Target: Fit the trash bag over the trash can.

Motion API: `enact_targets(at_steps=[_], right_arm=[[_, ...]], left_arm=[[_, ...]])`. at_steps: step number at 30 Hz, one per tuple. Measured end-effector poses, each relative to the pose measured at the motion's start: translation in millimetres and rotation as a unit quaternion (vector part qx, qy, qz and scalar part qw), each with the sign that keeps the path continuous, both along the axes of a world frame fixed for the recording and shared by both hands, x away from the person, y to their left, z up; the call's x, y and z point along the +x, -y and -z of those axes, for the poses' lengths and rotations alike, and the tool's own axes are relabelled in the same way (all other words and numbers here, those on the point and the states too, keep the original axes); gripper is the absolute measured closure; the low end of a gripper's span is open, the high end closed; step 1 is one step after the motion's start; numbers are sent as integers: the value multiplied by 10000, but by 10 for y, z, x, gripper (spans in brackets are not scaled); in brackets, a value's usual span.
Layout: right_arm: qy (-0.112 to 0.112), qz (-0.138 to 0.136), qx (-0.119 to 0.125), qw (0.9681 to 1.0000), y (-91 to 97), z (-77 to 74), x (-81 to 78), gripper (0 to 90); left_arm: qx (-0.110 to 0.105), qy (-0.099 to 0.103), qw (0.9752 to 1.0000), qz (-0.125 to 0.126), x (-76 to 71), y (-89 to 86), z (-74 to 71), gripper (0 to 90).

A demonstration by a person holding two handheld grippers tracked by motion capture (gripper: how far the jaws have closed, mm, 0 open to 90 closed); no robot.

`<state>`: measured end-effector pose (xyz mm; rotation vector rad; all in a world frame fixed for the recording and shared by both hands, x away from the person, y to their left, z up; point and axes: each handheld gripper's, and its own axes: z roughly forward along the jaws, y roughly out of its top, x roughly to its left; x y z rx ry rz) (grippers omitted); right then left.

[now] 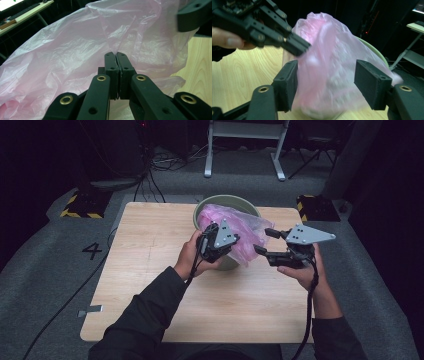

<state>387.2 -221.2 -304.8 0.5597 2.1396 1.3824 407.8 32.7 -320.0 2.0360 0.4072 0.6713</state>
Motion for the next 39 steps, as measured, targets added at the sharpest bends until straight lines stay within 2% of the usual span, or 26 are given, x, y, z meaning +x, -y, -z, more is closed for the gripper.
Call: enact_targets(at_steps=[2, 3, 5, 6, 8, 9, 10, 13, 16, 17, 18, 21, 25, 29, 31, 32, 33, 34, 36, 39], right_arm=[[42, 57, -23, 10000, 33, 19, -32, 360], [139, 61, -116, 9998, 96, 82, -109, 384], [156, 33, -108, 9998, 113, 105, -123, 417], [128, 2, -74, 9999, 127, 139, -131, 430], [-131, -10, 12, 9999, 97, 255, -78, 436], [-131, -10, 12, 9999, 97, 255, -78, 436], [-261, -23, 72, 9996, 47, 325, -16, 412], [-302, -17, 93, 9995, -7, 374, 34, 425], [1, 253, -173, 9995, -78, 423, 72, 561], [100, 298, -169, 9994, -74, 445, 102, 725], [100, 298, -169, 9994, -74, 445, 102, 725], [240, 313, -62, 9992, -26, 449, 119, 895], [271, 441, -70, 9986, 9, 443, 134, 900], [232, 593, -16, 9980, 64, 434, 164, 900], [212, 544, 23, 9983, 71, 431, 170, 882], [217, 576, 1, 9981, 65, 429, 170, 825], [211, 586, 53, 9980, 57, 425, 169, 682], [207, 621, 212, 9976, 46, 414, 153, 542], [223, 596, 287, 9976, 44, 406, 132, 513], [341, 293, 413, 9981, 50, 392, 2, 467]], left_arm=[[-70, -8, 10000, 27, -1, -42, -19, 895], [-86, -21, 10000, 40, -4, -63, -28, 897], [-134, -49, 9999, 80, -6, -86, -36, 897], [-140, -68, 9998, 110, -4, -95, -38, 897], [-181, -79, 9997, 148, -9, -106, -39, 899], [-169, -76, 9997, 166, -10, -110, -43, 899], [-154, -69, 9997, 171, -12, -109, -43, 899], [-155, -67, 9996, 214, -16, -118, -48, 899], [-212, -35, 9995, 239, -19, -161, -66, 900], [-228, -26, 9995, 232, -19, -182, -74, 900], [-243, -21, 9994, 232, -21, -207, -82, 900], [-339, -34, 9992, 198, -23, -317, -108, 900], [-469, -74, 9988, 149, -30, -472, -135, 900], [-429, -120, 9989, 133, -42, -618, -145, 900], [-388, -138, 9991, 119, -55, -646, -132, 900], [-415, -166, 9989, 133, -65, -663, -120, 900], [-430, -158, 9988, 145, -72, -669, -113, 900], [-436, -163, 9988, 157, -83, -674, -105, 900], [-439, -146, 9988, 159, -104, -666, -83, 900], [-370, -178, 9990, 175, -124, -628, -40, 900]])
